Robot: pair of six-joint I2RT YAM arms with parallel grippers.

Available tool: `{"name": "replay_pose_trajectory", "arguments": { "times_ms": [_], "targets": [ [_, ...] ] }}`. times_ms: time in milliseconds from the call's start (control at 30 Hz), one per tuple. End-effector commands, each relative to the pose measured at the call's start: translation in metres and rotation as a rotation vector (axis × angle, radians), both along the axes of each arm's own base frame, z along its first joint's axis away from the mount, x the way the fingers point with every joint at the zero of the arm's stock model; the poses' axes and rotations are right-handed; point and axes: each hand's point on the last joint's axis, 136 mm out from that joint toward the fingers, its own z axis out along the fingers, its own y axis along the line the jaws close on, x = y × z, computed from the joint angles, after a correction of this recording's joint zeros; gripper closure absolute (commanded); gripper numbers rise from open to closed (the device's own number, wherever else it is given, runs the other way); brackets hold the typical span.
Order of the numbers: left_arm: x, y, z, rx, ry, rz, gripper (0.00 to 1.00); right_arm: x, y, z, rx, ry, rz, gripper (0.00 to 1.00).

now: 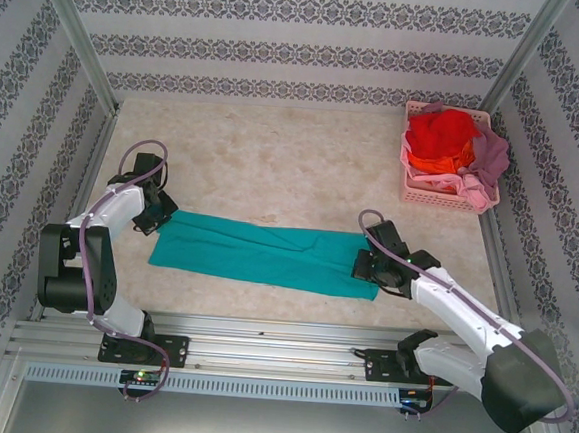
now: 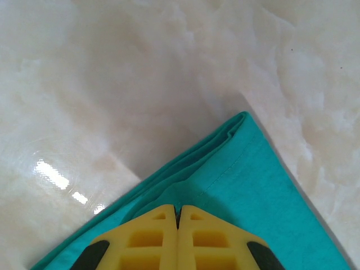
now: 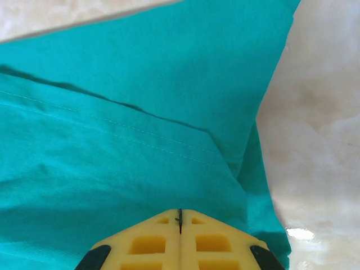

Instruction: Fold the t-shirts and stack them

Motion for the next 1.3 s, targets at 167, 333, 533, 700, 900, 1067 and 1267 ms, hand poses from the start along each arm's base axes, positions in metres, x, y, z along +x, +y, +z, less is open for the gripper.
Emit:
{"name": "replay_pose_trajectory", "arguments": {
  "times_ms": [167,333,533,700,900,1067,1267],
  "targets": [
    [-0.005,0.01,-0.011,0.031,0.034,-0.008,1.0,-0.006,0.005,-0.018,0.002,0.051,0.001,1.0],
    [-0.004,0.011,-0.018,0.028,0.045,-0.004,1.0,-0.008,0.005,-0.024,-0.004,0.064,-0.001,1.0],
    [0.0,0.012,-0.023,0.034,0.062,-0.012,1.0,-0.012,0.007,-0.03,-0.001,0.088,0.006,1.0],
    [0.005,0.012,-0.02,0.028,0.05,-0.012,1.0,-0.011,0.01,-0.02,0.01,0.074,0.013,1.0],
    [0.015,0.013,0.0,0.036,0.003,-0.017,1.0,-0.008,0.018,0.013,0.059,-0.005,0.031,1.0],
    [0.023,0.015,0.014,0.049,-0.03,-0.02,1.0,-0.016,0.024,0.016,0.081,0.0,0.044,1.0],
    [0.017,0.016,-0.001,0.051,0.007,-0.019,1.0,-0.024,0.027,-0.002,0.073,0.039,0.049,1.0]
  ]
}}
